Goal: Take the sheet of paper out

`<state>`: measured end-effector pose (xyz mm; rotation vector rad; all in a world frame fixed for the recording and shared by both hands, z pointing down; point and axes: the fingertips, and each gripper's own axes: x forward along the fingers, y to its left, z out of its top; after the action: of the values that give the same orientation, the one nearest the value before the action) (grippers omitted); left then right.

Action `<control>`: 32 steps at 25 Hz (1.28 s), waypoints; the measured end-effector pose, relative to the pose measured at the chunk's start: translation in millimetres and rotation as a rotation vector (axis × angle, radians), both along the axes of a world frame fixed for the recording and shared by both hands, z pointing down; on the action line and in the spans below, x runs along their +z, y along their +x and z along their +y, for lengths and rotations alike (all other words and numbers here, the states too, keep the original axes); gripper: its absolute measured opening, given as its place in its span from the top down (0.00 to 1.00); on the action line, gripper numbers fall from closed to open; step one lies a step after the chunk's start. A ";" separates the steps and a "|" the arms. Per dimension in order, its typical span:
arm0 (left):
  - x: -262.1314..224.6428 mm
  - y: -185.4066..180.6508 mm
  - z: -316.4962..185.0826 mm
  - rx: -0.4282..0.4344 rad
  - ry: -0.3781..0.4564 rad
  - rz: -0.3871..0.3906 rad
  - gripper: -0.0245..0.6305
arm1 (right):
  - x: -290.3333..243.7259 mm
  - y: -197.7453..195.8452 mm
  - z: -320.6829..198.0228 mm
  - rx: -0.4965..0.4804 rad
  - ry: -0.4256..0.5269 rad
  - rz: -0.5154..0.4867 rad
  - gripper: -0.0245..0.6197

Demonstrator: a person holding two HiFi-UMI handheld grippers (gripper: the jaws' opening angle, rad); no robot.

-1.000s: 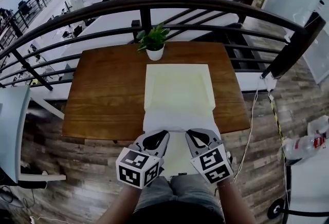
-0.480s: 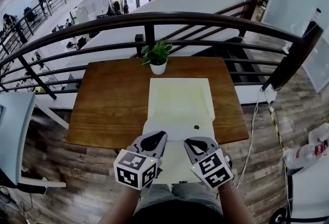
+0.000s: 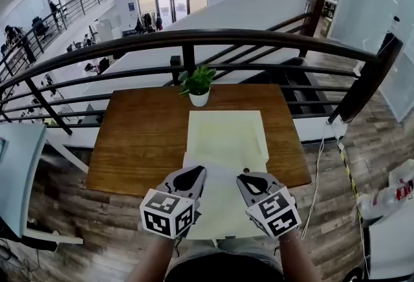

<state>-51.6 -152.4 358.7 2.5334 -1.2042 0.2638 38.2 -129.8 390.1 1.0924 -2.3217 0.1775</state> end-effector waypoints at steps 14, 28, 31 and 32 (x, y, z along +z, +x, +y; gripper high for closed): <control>-16.6 14.6 -11.6 -0.002 0.051 0.018 0.93 | -28.8 22.8 -20.6 0.098 0.065 -0.117 0.91; -12.1 30.2 -12.4 0.029 0.035 0.023 0.93 | -37.2 40.3 -32.4 0.200 0.117 -0.196 0.92; -10.5 34.3 -13.4 0.039 0.031 0.021 0.93 | -42.2 45.9 -35.7 0.232 0.146 -0.215 0.92; -9.8 35.1 -13.5 0.042 0.030 0.019 0.93 | -43.6 47.2 -36.6 0.241 0.156 -0.221 0.92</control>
<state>-16.5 -165.9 348.9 2.5835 -1.1568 0.2324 85.4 -166.4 346.5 1.4989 -2.4231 0.2210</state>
